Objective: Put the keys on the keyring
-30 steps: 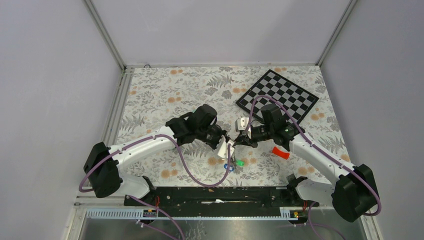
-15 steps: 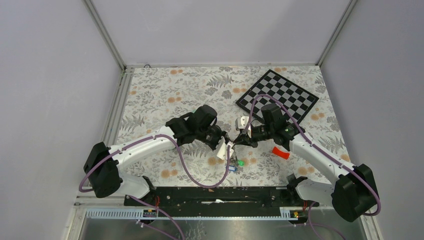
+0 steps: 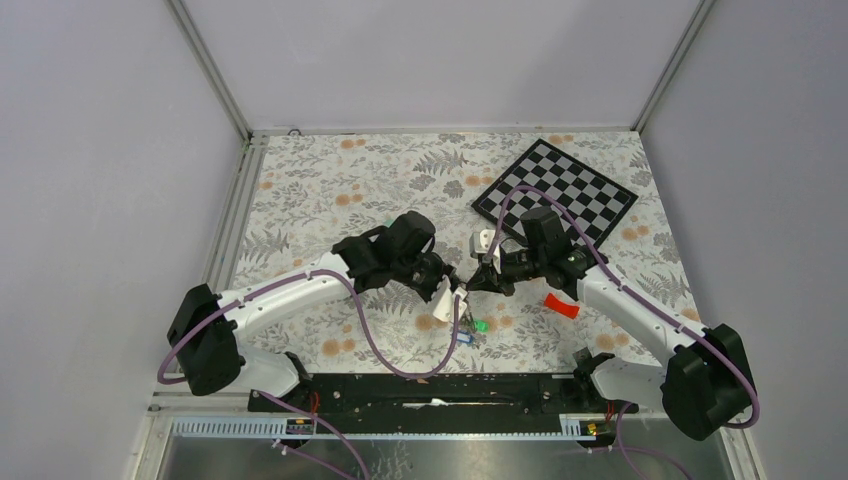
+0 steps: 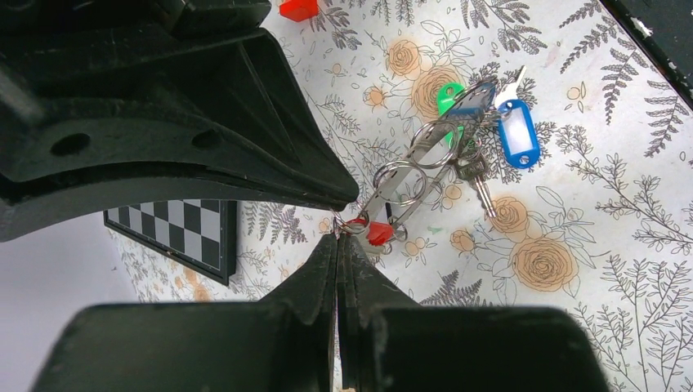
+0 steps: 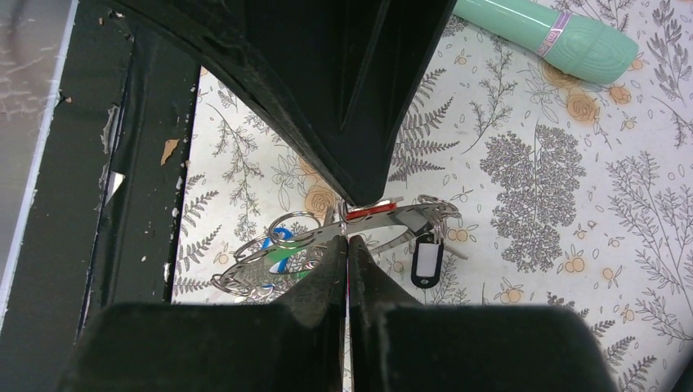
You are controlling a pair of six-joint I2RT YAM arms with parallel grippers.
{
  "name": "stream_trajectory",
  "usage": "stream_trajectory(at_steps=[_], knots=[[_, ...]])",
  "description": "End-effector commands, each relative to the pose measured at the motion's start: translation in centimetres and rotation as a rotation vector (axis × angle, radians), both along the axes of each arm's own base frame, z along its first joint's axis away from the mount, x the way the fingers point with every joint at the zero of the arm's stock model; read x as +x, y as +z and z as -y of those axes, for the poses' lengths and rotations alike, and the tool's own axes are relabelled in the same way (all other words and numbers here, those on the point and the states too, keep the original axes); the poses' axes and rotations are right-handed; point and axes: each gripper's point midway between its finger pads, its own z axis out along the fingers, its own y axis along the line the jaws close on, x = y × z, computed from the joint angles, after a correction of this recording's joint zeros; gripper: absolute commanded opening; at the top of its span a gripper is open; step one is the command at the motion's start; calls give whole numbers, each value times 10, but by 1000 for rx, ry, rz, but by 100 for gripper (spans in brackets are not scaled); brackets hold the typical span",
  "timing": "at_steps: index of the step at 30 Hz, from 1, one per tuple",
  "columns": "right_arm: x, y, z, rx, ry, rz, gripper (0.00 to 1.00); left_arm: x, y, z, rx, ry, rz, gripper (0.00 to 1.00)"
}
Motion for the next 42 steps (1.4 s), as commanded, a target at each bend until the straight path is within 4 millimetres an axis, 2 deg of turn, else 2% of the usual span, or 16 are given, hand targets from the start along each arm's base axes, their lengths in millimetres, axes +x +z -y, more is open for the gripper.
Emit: stream_trajectory(at_steps=[1,21,26,33,42], knots=[[18,24,-7,52,-20,58,0,-11,10,3,-19,-53,19,0],[18,28,-3,72,-23,59,0,-11,-5,-8,25,-51,40,0],[18,30,-4,83,-24,52,0,-10,-1,-4,4,-21,13,0],[21,44,-6,132,-53,18,0,-2,4,5,-41,65,-46,0],[29,55,-8,156,-104,-6,0,10,19,10,-133,166,-201,0]])
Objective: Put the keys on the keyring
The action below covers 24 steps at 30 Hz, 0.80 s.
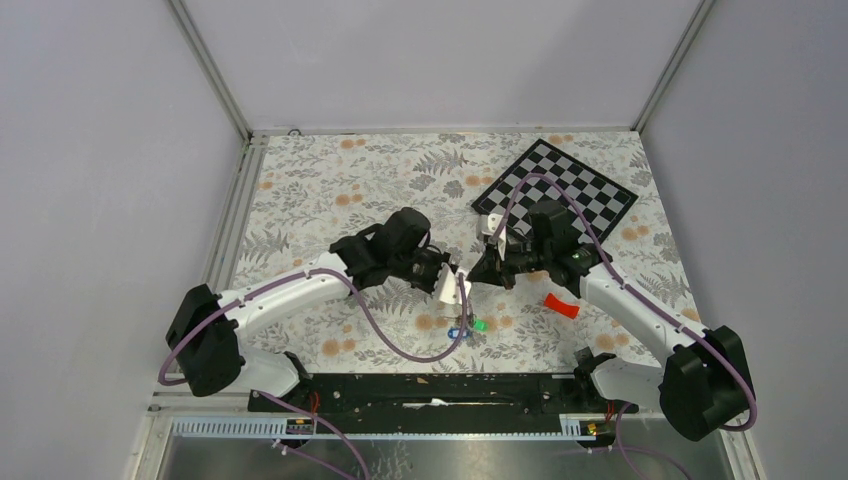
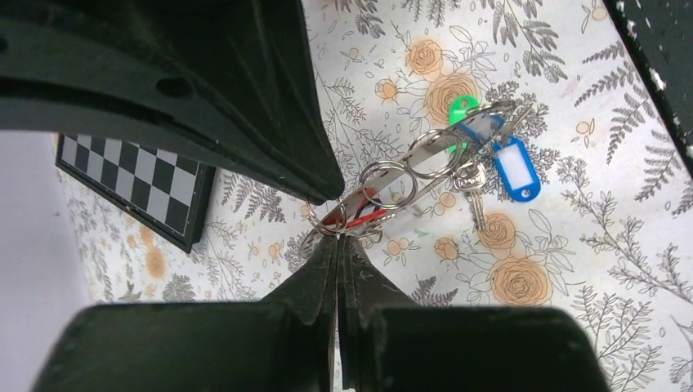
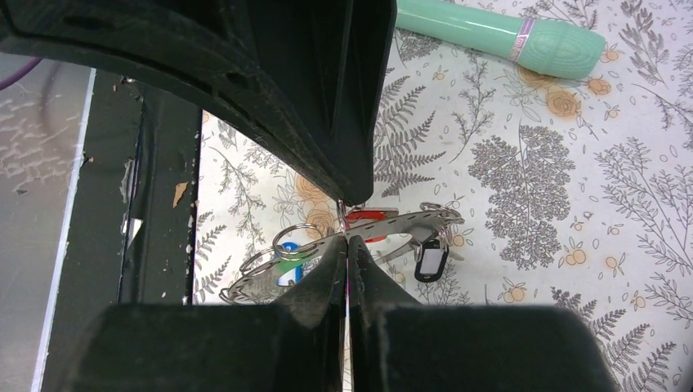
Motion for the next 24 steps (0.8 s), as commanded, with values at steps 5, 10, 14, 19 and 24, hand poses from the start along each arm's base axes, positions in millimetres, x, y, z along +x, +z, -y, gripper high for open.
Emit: stream_trajectory(at_steps=[5,10,14,19,24], knots=[[26,47,-8,81,-55,102,0,1,24,9,-128,24,-116,0],[34,53,-8,84,-90,108,0,4,27,6,-143,45,-131,3],[35,55,-8,87,-96,106,0,5,31,5,-156,52,-141,6],[40,56,-5,79,-122,117,0,5,32,1,-166,53,-147,10],[39,55,-6,86,-123,110,0,5,36,-3,-181,52,-153,20]])
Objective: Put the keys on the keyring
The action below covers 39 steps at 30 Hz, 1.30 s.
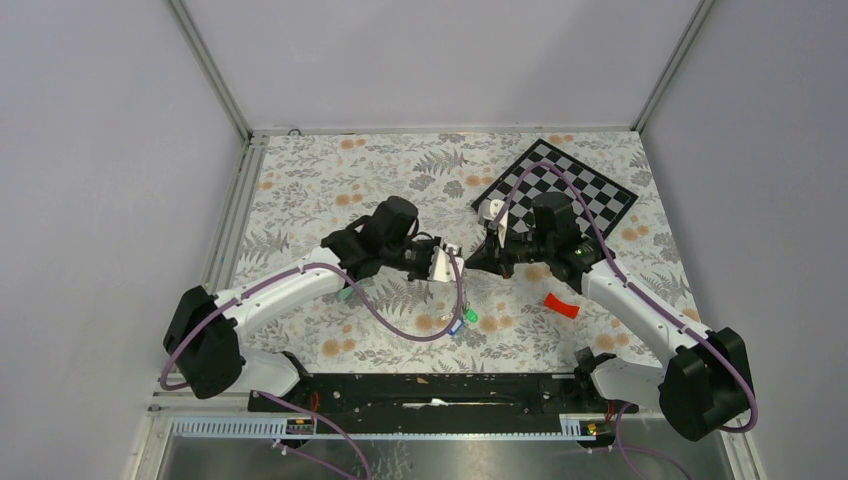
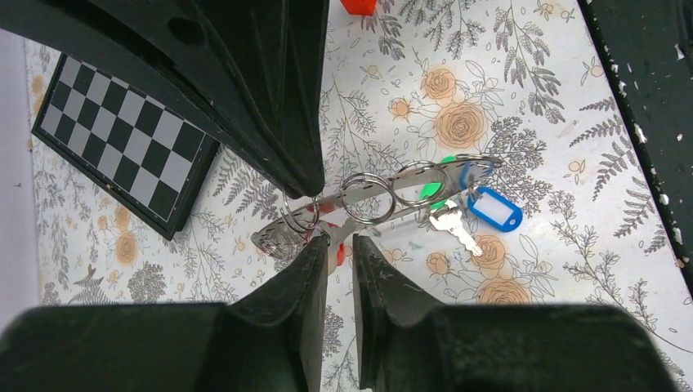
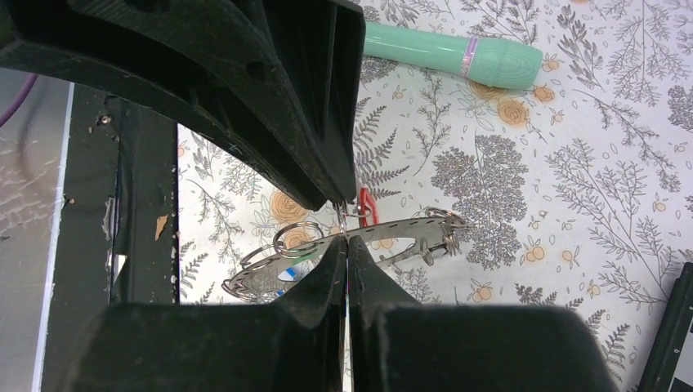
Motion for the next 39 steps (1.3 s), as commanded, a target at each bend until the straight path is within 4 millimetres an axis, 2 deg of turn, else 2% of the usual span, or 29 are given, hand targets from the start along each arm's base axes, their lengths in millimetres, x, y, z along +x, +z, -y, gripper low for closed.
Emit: stream_trajectory(at_steps=[1,11,16,24,33,39], knots=[[16,35,-4,61,-19,111,0,-8,25,2,-87,-40,4,22],[-2,30,-3,57,88,158,0,7,43,-5,-115,17,10,47],[-5,35,-3,61,109,174,0,8,55,-1,-146,34,-65,54],[-7,43,-3,74,109,177,0,-10,69,9,-224,-18,-226,49],[-9,43,-3,82,118,167,0,-4,62,17,-212,-20,-259,44],[-10,43,-3,84,117,164,0,-3,58,19,-207,-22,-268,35]])
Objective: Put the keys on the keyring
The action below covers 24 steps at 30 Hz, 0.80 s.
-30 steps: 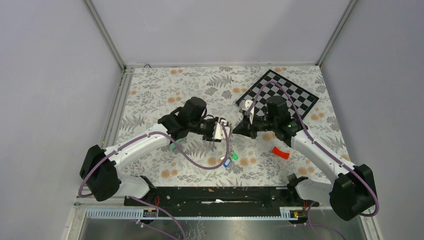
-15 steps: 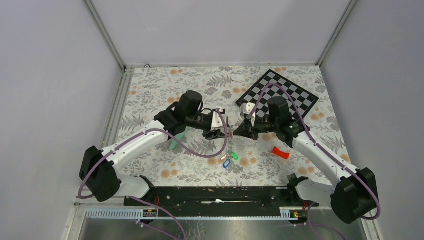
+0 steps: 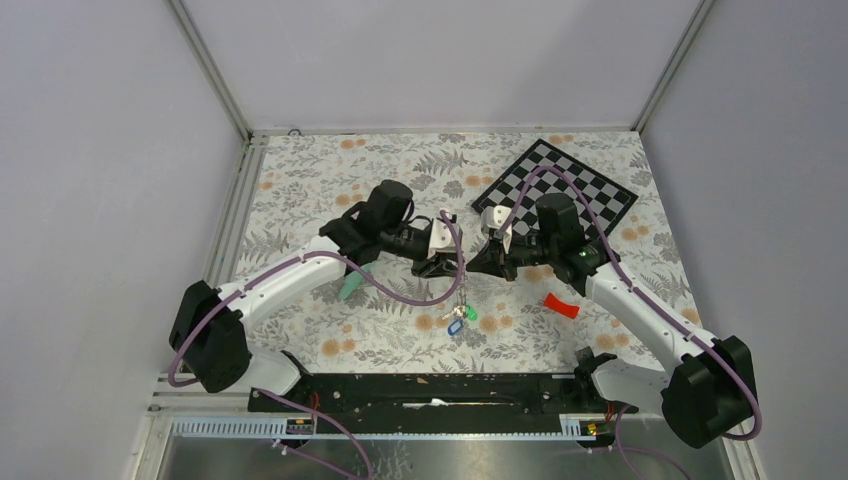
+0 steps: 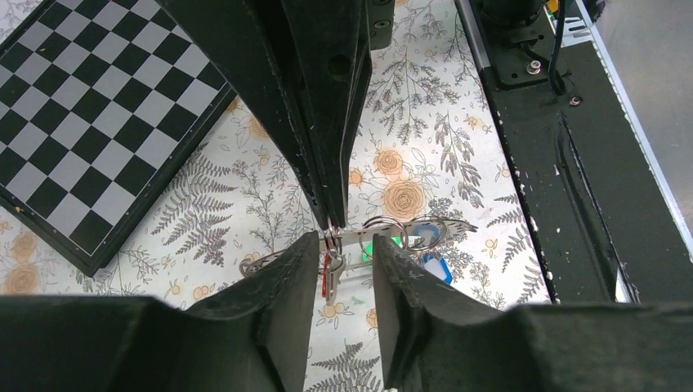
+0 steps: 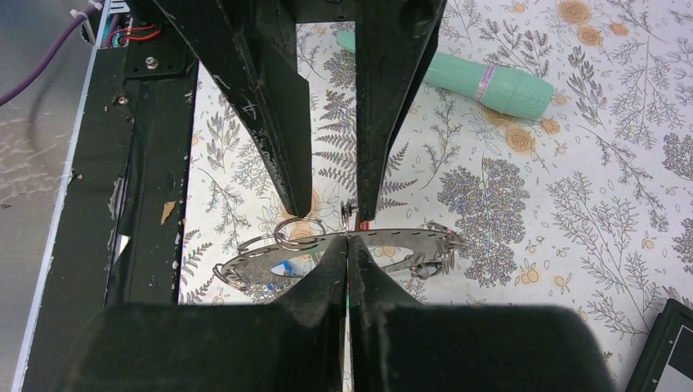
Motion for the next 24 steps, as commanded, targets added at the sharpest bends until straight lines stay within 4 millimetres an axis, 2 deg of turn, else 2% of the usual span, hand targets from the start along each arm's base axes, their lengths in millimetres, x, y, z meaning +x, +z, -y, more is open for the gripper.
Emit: stream_trajectory(at_steps=[1,7,11,20,24], knots=[[2,32,-4,63,28,82,0,3,28,9,-79,-32,43,33],[4,33,-5,66,23,80,0,3,26,10,-78,-34,39,21],[3,33,-5,70,21,76,0,5,24,11,-73,-31,29,10],[2,37,-5,77,25,77,0,7,20,10,-65,-16,24,8],[2,37,-5,77,24,78,0,7,19,10,-68,-8,20,14]])
